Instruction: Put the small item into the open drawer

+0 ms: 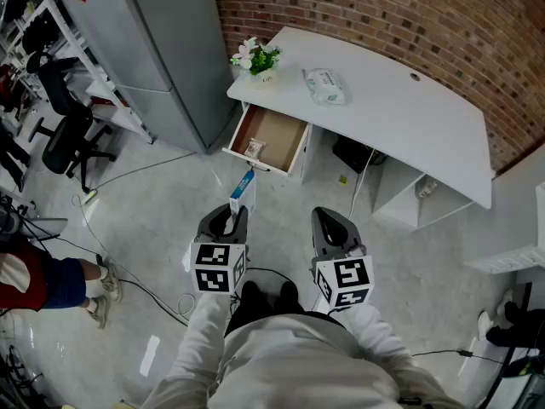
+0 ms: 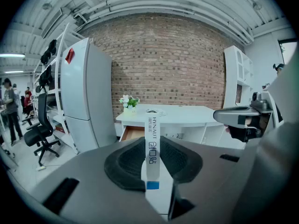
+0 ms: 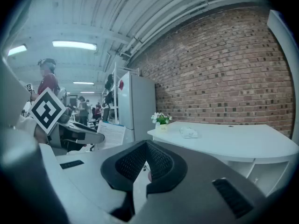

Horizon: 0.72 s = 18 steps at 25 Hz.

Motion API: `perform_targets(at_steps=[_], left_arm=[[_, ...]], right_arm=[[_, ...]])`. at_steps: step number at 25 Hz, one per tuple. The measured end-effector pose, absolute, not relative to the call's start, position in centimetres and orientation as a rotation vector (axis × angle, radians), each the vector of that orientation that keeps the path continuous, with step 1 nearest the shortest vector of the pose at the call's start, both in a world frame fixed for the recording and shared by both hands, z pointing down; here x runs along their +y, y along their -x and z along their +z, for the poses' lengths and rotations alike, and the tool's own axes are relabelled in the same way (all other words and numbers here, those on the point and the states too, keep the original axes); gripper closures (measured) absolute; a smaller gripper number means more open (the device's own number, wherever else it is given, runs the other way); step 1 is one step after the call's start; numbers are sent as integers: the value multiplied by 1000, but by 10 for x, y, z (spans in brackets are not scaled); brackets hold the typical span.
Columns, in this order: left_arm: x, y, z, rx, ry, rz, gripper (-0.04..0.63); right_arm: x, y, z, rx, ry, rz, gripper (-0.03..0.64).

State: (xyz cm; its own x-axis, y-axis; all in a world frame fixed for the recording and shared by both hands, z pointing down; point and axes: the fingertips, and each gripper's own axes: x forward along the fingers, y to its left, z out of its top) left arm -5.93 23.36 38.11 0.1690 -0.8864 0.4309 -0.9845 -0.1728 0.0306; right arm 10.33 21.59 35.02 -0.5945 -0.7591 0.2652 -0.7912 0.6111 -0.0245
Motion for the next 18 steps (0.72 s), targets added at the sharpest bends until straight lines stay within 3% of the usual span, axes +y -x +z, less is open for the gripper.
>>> perform_targets(at_steps=[18], left_arm=[[247, 62, 382, -1791, -2069, 407, 494]], right_arm=[[227, -107, 351, -2650, -1264, 258, 591]])
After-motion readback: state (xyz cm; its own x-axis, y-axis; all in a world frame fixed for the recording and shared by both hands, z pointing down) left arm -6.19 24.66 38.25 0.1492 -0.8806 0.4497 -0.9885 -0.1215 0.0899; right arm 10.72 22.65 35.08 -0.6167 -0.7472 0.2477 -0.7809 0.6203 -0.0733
